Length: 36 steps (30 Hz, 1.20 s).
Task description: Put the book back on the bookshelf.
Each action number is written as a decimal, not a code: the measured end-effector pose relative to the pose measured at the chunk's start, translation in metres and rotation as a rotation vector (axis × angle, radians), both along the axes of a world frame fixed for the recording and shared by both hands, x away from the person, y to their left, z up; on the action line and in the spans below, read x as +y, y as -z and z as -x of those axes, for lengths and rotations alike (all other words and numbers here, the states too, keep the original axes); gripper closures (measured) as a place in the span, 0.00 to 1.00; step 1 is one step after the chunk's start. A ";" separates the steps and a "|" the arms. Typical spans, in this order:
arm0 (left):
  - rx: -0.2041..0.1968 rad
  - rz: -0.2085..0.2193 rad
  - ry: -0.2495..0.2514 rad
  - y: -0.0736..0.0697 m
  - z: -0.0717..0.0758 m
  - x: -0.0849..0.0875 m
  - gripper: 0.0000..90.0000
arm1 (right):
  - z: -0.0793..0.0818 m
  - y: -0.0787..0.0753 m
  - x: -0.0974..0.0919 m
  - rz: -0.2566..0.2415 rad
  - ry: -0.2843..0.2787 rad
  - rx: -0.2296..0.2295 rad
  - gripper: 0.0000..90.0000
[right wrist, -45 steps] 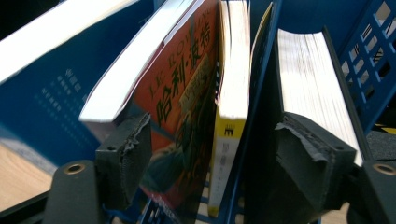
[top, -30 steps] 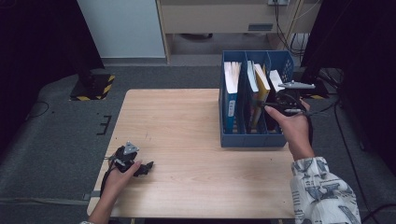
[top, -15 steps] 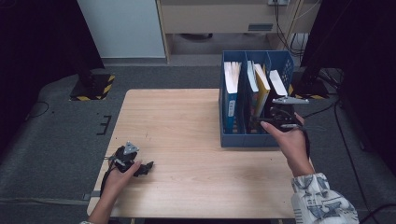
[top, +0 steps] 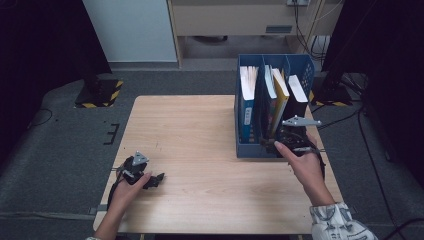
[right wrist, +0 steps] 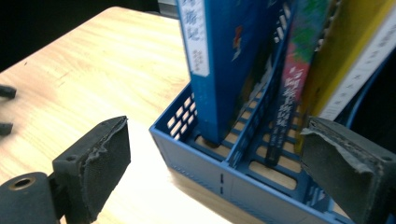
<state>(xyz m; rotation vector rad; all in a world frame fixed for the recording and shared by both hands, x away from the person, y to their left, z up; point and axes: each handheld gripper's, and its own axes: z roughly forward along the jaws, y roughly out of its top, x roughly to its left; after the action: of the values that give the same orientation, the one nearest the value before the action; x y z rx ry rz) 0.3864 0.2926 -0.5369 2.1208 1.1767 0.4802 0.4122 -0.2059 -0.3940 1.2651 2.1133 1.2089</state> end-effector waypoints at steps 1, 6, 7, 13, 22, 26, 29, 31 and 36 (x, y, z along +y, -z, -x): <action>0.000 0.000 0.000 0.000 0.000 0.000 0.00 | 0.001 0.002 0.001 0.007 -0.005 -0.003 0.10; 0.000 0.000 0.000 0.000 0.000 0.000 0.00 | 0.008 0.011 0.009 0.003 -0.014 0.001 0.10; 0.000 0.000 0.000 0.000 0.000 0.000 0.00 | 0.010 0.012 0.011 -0.001 -0.020 0.000 0.10; 0.000 0.000 -0.001 0.000 0.000 0.000 0.00 | 0.019 0.020 0.022 -0.016 -0.059 0.016 0.10; 0.000 0.000 -0.001 0.000 0.001 0.000 0.00 | 0.035 0.028 0.044 -0.014 -0.110 0.022 0.10; 0.000 0.000 -0.001 0.000 0.001 0.000 0.00 | 0.044 0.034 0.055 -0.002 -0.151 0.035 0.10; 0.000 0.000 -0.001 0.000 0.001 0.000 0.00 | 0.048 0.041 0.065 0.000 -0.179 0.044 0.10; 0.000 0.000 -0.001 0.000 0.001 0.000 0.00 | 0.050 0.046 0.071 0.005 -0.197 0.055 0.10; 0.000 0.000 -0.001 0.000 0.001 0.000 0.00 | 0.052 0.061 0.084 0.031 -0.240 0.066 0.11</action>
<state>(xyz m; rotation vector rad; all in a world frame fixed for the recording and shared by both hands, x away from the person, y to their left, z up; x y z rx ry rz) 0.3854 0.2924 -0.5370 2.1202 1.1779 0.4805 0.3601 -0.1215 -0.4552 1.0752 2.3762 1.2395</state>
